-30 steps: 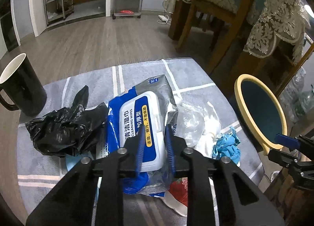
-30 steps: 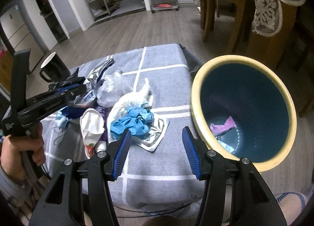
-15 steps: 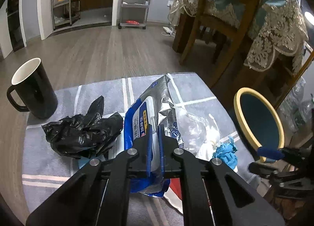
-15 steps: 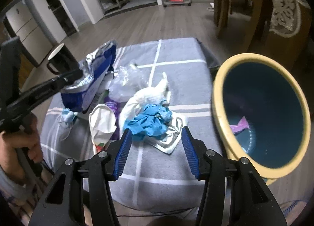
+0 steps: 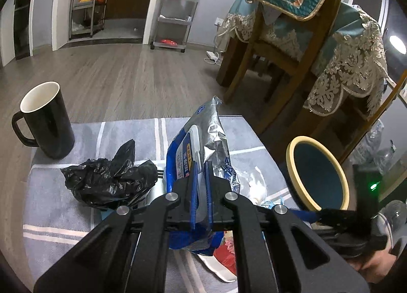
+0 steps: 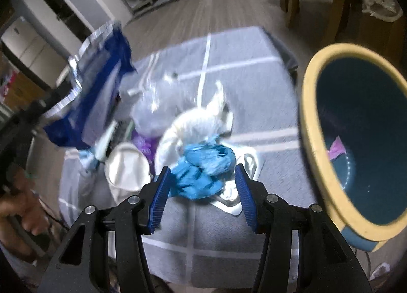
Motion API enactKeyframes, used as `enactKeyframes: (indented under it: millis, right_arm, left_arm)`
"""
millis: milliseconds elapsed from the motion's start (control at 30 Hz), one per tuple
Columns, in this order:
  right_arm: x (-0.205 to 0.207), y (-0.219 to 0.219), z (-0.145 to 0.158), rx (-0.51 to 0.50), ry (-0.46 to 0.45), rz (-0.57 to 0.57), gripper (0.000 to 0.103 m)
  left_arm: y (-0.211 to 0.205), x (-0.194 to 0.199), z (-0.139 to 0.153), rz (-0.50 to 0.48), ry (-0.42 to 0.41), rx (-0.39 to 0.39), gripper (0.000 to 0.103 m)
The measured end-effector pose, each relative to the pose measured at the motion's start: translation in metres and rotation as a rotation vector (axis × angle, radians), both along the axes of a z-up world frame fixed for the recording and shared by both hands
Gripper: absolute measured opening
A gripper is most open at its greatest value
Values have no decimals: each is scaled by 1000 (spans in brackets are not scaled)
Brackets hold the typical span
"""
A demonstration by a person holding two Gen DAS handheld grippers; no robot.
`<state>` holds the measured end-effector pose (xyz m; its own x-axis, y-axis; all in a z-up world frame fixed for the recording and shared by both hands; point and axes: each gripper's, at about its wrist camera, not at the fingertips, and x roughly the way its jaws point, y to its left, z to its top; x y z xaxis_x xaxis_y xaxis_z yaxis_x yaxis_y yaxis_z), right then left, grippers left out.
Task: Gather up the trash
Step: 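Grasp the blue wet-wipe pack with the left tool while the right tool grasps the blue glove, then move both tools over the bin and release the glove and wipe pack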
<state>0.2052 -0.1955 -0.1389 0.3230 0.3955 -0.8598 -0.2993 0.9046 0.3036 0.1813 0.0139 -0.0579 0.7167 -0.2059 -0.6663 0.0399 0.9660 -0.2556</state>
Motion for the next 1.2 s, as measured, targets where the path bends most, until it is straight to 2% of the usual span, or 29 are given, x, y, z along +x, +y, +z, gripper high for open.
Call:
enactKeyframes:
  millis: [33, 67, 100, 267, 667, 900, 1200]
  right_arm:
    - [0, 2, -5, -7, 16, 10, 42]
    - [-1, 3, -7, -6, 23, 15, 33]
    - [-2, 4, -9, 0, 29, 21, 30]
    - [-8, 1, -4, 27, 21, 27, 19]
    - [-14, -27, 27, 103, -48, -29, 16]
    - [-21, -56, 55, 114, -117, -76, 16]
    - [-31, -100, 74, 107, -153, -183, 16]
  left_arm:
    - [0, 0, 0, -1, -3, -1, 5]
    - [0, 0, 1, -2, -5, -1, 5]
    - [0, -1, 2, -1, -9, 0, 5]
    - [3, -3, 7, 2, -26, -7, 5]
    - [3, -9, 25, -15, -68, -38, 5]
    - [-4, -12, 34, -32, -82, -42, 5]
    - [-22, -10, 45, -67, -91, -59, 5]
